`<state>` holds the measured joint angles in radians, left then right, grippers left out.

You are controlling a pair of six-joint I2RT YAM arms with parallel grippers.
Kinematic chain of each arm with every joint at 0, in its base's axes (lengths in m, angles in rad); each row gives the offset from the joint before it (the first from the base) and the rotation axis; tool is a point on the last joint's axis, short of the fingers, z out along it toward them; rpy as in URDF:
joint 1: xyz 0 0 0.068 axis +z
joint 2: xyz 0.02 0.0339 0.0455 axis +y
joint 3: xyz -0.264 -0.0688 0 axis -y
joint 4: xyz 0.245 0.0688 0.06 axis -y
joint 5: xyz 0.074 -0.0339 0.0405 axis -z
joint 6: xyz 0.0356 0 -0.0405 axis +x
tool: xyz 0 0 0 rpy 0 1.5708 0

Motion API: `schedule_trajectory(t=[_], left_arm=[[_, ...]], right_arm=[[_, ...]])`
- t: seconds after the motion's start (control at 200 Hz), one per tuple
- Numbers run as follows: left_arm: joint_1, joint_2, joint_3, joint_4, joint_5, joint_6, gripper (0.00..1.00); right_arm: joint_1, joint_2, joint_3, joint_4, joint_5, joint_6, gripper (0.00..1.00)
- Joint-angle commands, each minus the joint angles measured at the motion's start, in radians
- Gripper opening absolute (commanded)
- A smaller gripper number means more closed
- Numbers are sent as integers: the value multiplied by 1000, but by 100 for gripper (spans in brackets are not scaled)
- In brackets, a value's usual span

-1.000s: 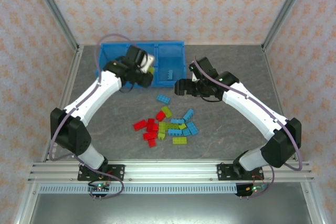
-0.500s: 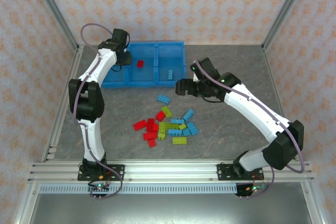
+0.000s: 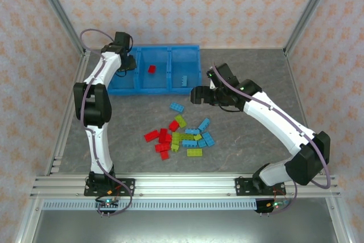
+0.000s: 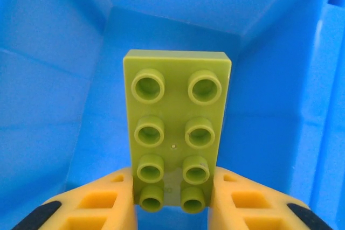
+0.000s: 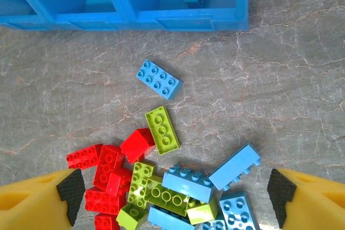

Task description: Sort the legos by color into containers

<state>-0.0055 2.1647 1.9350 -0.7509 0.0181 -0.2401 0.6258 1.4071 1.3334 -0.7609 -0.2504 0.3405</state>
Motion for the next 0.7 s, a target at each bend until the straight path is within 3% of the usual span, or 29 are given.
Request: schedule_trajectory(t=[0.0, 0.27, 0.52, 0.696], left_arm=[[7, 9, 24, -27, 8, -18, 35], [7, -98, 28, -47, 60, -5, 46], [-19, -359, -111, -36, 210, 16, 44], [-137, -581, -293, -38, 303, 233, 43]], right_arm=[[5, -17, 5, 9, 24, 9, 90], [5, -2, 23, 9, 26, 1, 90], [5, 35, 29, 14, 76, -6, 90], [26, 131, 65, 20, 138, -38, 89]])
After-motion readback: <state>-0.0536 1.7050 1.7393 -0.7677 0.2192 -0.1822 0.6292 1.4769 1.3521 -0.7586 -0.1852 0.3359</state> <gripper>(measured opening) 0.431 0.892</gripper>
